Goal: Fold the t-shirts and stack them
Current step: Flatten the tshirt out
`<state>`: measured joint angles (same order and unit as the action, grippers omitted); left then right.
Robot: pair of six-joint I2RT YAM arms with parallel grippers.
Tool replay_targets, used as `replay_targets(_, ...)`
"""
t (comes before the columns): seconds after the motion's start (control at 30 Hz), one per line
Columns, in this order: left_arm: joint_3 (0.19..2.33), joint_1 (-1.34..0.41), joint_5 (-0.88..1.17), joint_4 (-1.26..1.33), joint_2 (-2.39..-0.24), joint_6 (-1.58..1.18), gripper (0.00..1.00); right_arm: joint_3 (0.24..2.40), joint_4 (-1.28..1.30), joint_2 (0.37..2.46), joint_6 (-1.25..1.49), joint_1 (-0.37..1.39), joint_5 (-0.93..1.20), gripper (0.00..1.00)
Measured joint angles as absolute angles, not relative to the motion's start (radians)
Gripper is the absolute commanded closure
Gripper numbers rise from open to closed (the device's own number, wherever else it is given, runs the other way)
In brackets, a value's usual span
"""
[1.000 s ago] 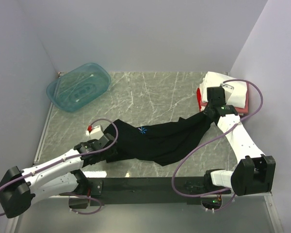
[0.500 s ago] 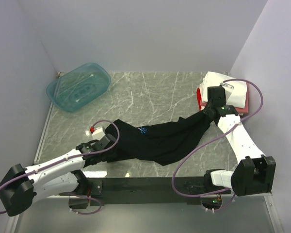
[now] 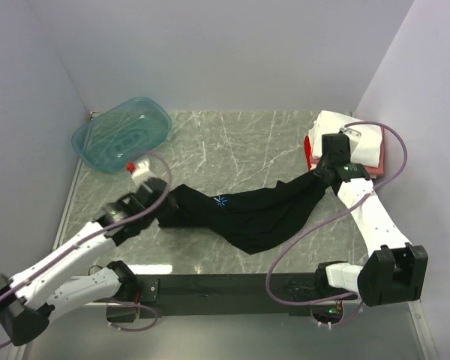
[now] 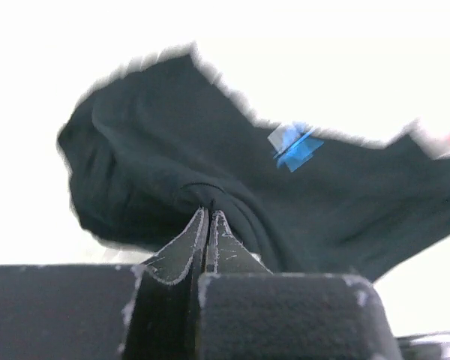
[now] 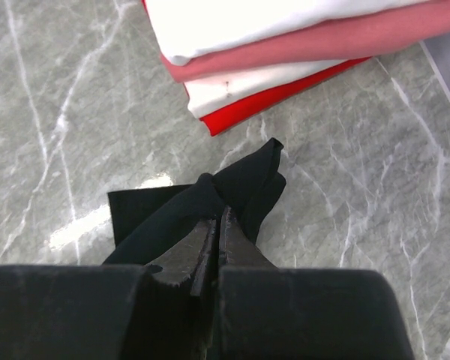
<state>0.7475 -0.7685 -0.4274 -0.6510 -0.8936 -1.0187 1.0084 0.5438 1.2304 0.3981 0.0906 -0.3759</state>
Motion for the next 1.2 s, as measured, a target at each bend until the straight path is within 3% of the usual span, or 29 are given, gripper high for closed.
replay_targets(0.37, 1.225, -0.650, -0.534, -0.702, -0.767, -0.823, 0.99, 1.090, 0.658, 0.999, 0.385, 0.092, -0.321, 1.00)
replay_targets(0.67, 1.275, -0.649, -0.599, -0.689, -0.708, -0.768, 0.99, 1.344, 0.741, 0.824, 0.372, 0.094, -0.320, 1.00)
replay_targets(0.8, 1.194, -0.607, -0.669, -0.629, -0.793, -0.764, 0.99, 1.322, 0.718, 0.855, 0.373, 0.094, -0.314, 1.00)
replay_targets(0.9, 1.040, -0.474, -0.621, -0.544, -0.907, -0.761, 0.84, 1.218, 0.675, 0.938, 0.373, 0.094, -0.300, 1.00)
replay_targets(0.93, 0.979, -0.427, -0.585, -0.514, -0.952, -0.761, 0.64, 1.183, 0.665, 0.979, 0.373, 0.094, -0.299, 1.00)
replay_targets(1.03, 0.834, -0.348, -0.497, -0.468, -1.113, -0.756, 0.38, 1.103, 0.637, 1.112, 0.376, 0.094, -0.294, 1.00)
replay_targets(1.13, 0.753, -0.331, -0.432, -0.460, -1.226, -0.760, 0.29, 1.031, 0.628, 1.211, 0.377, 0.094, -0.290, 1.00)
replay_targets(1.2, 0.723, -0.331, -0.405, -0.448, -1.253, -0.760, 0.27, 1.006, 0.627, 1.222, 0.377, 0.094, -0.288, 1.00)
